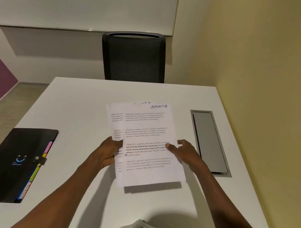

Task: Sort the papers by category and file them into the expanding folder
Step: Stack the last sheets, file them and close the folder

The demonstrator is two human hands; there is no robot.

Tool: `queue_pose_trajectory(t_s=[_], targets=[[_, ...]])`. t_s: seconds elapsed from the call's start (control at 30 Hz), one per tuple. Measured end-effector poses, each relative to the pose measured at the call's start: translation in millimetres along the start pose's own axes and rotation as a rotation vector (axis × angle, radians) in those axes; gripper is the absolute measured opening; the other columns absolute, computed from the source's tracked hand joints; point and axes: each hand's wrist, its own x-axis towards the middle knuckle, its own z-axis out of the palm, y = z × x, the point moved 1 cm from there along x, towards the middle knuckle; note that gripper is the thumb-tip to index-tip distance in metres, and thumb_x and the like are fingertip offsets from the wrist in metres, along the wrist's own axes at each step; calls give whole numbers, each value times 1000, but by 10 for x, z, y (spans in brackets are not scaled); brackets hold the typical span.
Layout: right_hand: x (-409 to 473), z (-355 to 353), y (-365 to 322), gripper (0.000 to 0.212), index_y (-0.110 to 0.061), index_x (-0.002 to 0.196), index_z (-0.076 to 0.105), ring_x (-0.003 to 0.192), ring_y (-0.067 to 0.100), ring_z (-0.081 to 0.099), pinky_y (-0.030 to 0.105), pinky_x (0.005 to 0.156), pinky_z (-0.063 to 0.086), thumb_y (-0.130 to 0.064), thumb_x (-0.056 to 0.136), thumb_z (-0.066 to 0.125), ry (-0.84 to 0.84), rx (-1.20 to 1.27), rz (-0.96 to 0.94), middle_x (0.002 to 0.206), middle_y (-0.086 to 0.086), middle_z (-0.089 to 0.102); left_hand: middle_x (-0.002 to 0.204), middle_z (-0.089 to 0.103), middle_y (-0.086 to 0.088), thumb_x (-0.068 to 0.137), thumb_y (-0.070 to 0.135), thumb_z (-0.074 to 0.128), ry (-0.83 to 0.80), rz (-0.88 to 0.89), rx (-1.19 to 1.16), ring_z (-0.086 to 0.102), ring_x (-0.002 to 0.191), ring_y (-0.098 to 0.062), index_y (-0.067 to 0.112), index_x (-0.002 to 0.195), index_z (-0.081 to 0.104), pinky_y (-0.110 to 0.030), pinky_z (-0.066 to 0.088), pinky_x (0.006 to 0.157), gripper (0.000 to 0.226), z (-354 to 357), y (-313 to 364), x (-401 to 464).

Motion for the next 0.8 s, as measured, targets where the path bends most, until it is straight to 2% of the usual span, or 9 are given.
queue_pose_trajectory(t_s=[0.13, 0.27, 0.37, 0.43, 0.5, 0.57, 0.63, 0.7, 0.8], targets=[[50, 52, -191, 34, -22, 112, 58, 108, 19, 64, 29, 85, 49, -36, 85, 74, -66, 247, -86, 111, -4, 68, 125, 64, -24, 93, 2, 60, -121, -62, 48, 61, 116, -43, 0, 127, 62, -56, 52, 93, 34, 79, -19, -12], [120, 304, -195, 43, -14, 118, 59, 103, 18, 68, 42, 97, 53, -17, 79, 76, -7, 323, -73, 112, -1, 72, 111, 68, -21, 93, 14, 61, -88, -133, 68, 67, 94, -34, -4, 124, 61, -45, 58, 84, 36, 148, -15, 25], [168, 380, -127, 32, -15, 106, 66, 96, 19, 71, 44, 93, 55, -10, 76, 77, 34, 388, -39, 101, -2, 75, 121, 68, -18, 99, 55, 44, -93, -134, -121, 63, 111, -37, 9, 127, 64, -51, 49, 98, 58, 132, -7, 27], [176, 407, -82, 26, -16, 98, 69, 91, 20, 72, 41, 88, 58, -9, 75, 78, 85, 391, -23, 95, -2, 76, 118, 70, -14, 93, 70, 33, -30, -126, -143, 68, 105, -34, 13, 119, 70, -45, 55, 87, 73, 97, 20, 36], [149, 428, -84, 23, -16, 98, 69, 86, 17, 71, 29, 76, 57, -9, 78, 77, 145, 347, -29, 94, -2, 75, 109, 71, -9, 92, 62, 50, 83, -48, 68, 68, 82, -23, 16, 106, 72, -32, 55, 69, 53, 60, 0, 61], [129, 458, -116, 25, -13, 107, 68, 84, 12, 69, 20, 68, 53, -9, 83, 73, 156, 332, -71, 100, 0, 74, 117, 69, -9, 97, 33, 59, 142, 85, 371, 67, 89, -20, 19, 105, 68, -35, 56, 80, 18, -4, -38, 126], [134, 489, -171, 28, -13, 116, 65, 85, 6, 67, 12, 64, 50, -9, 88, 67, 133, 334, -138, 105, -2, 72, 120, 70, -4, 100, 13, 52, 217, 220, 522, 67, 102, -21, 21, 114, 66, -41, 53, 94, 22, -23, -43, 162], [153, 506, -251, 30, -14, 121, 63, 86, 6, 65, 8, 62, 49, -11, 91, 65, 148, 323, -199, 106, -3, 69, 115, 70, 3, 100, 10, 47, 325, 340, 549, 66, 103, -17, 20, 119, 64, -36, 53, 90, 27, 45, 67, 100], [193, 499, -346, 33, -17, 124, 61, 95, 15, 64, 21, 75, 51, -19, 91, 66, 195, 317, -258, 111, -3, 69, 113, 70, 5, 100, 13, 47, 432, 477, 571, 65, 99, -14, 19, 120, 62, -32, 51, 83, 25, 122, 191, 89]])
